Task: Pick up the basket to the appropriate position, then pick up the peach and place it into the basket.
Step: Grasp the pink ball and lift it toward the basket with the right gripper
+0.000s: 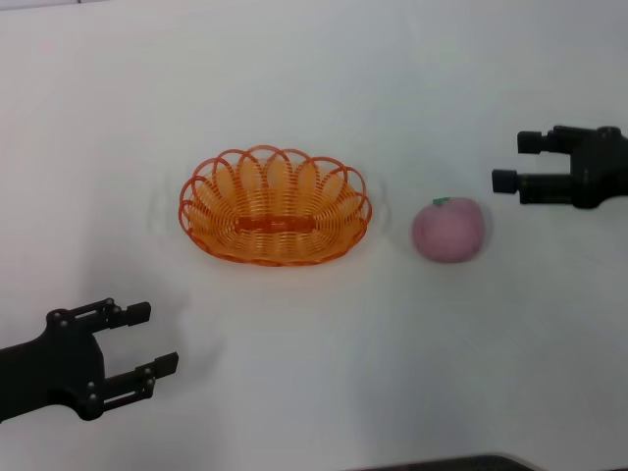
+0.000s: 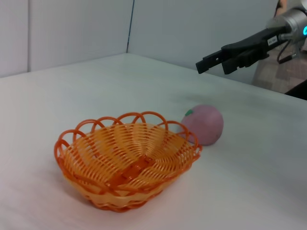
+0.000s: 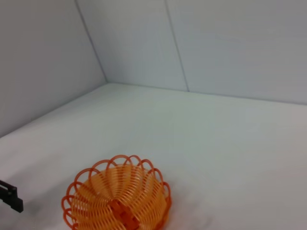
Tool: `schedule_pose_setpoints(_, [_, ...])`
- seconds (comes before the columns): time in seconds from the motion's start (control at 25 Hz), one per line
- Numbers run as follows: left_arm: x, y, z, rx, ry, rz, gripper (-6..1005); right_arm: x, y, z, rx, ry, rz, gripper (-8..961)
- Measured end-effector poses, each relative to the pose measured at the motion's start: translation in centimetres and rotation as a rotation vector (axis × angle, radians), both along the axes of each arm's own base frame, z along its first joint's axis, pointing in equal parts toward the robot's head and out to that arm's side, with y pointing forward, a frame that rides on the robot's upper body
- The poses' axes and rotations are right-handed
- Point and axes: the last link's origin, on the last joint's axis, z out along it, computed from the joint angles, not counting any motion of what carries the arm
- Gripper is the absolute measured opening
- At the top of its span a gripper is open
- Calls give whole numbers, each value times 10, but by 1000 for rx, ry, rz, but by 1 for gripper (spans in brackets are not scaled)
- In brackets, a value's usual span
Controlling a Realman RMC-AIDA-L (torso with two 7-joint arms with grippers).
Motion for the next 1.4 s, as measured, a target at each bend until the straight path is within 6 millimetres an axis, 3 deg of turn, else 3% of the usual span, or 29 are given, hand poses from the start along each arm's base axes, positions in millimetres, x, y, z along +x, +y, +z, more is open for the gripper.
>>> schedule_pose_setpoints(0.4, [-1,-1,1,3,1,6,688,-34,35,5,-154,-126,-43,855])
schedule_pose_setpoints(0.72, [-2,0,3,18,-4,11,687,-71,60,4,-290,-339,-88,855])
schedule_pose_setpoints(1.12, [-2,0,3,19,-5,11,687,-109,75,-24,-409,-510,-76,858])
schedule_pose_setpoints(1.4, [-1,1,4,19,-6,7,686,-114,75,-41,-444,-582,-94,864])
